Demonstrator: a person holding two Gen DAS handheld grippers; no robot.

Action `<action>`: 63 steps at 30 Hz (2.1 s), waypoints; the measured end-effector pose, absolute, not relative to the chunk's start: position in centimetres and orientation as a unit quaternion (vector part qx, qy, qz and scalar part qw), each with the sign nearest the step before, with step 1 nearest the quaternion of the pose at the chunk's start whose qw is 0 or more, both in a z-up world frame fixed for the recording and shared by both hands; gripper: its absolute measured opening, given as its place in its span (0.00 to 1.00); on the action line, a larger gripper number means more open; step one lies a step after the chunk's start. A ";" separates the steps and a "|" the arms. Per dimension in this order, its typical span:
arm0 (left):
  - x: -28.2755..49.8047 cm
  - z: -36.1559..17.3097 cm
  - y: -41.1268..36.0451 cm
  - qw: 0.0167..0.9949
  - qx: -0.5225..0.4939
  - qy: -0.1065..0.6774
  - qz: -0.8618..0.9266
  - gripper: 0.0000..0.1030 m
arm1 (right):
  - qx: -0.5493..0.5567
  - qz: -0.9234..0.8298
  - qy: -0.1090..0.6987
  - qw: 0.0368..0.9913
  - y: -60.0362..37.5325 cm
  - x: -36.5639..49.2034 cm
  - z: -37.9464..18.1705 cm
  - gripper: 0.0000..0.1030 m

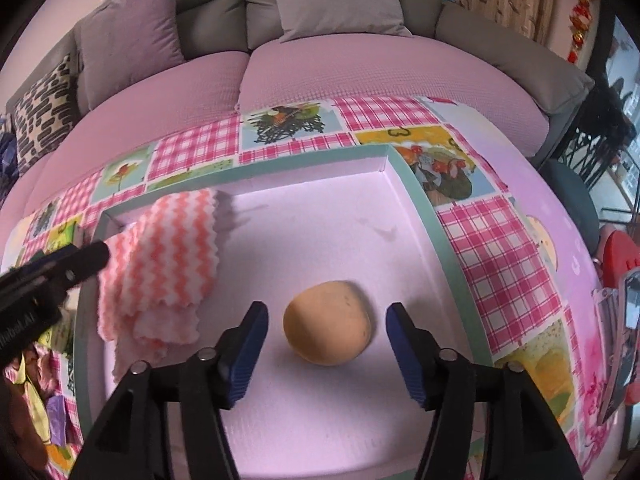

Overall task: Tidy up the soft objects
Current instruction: 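Carry towel and puff into the white tray and open both tools, then grasp the yellow-green cloth with the left tool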

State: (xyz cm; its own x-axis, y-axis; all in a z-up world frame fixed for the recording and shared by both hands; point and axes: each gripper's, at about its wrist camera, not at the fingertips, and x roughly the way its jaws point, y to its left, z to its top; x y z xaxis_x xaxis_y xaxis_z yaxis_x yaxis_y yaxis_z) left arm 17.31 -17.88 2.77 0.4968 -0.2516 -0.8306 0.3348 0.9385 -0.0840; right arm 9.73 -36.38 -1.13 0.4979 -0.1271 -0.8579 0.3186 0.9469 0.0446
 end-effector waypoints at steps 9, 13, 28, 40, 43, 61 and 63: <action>17.2 3.5 -15.7 0.876 0.069 0.469 -0.091 0.82 | 0.076 -0.121 0.490 0.860 -35.3 9.5 -0.4 0.80; 17.0 3.6 -13.9 0.878 0.059 0.470 -0.072 0.90 | 0.070 -0.118 0.490 0.861 -34.8 9.3 -0.2 0.88; 13.6 5.2 -6.3 0.886 0.046 0.462 0.000 0.96 | 0.029 -0.083 0.483 0.871 -30.0 8.7 1.5 1.00; 10.7 7.5 5.0 0.890 0.002 0.441 0.113 0.96 | 0.027 0.024 0.445 0.895 -21.6 8.3 4.0 1.00; 10.0 7.5 6.8 0.888 -0.019 0.446 0.113 0.96 | 0.025 0.054 0.445 0.894 -18.8 8.2 4.0 1.00; 10.0 0.7 4.7 0.836 -0.036 0.547 0.007 0.95 | -0.031 0.106 0.497 0.861 -12.6 6.9 0.0 1.00; 10.2 0.0 4.1 0.831 -0.030 0.555 0.000 0.88 | -0.034 0.107 0.500 0.859 -12.5 6.8 -0.2 1.00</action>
